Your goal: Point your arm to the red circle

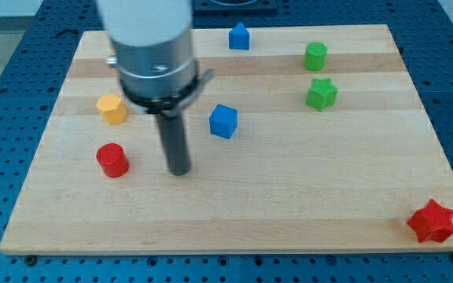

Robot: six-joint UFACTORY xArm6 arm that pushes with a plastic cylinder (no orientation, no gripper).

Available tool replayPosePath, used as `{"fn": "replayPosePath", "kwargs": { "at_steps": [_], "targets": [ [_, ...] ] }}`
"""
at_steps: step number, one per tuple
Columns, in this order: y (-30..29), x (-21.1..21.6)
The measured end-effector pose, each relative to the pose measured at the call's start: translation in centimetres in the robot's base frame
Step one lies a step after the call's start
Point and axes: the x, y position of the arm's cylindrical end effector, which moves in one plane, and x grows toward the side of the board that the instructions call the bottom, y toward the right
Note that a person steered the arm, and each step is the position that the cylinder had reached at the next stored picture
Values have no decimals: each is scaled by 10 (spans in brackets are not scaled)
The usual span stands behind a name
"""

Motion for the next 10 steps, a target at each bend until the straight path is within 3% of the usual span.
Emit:
{"fn": "replayPosePath", "kwargs": {
  "at_steps": [1, 2, 5, 7, 10],
  "targets": [
    [-44, -24],
    [-48, -80],
    [-65, -60],
    [-117, -60],
    [-115, -40]
  ]
}}
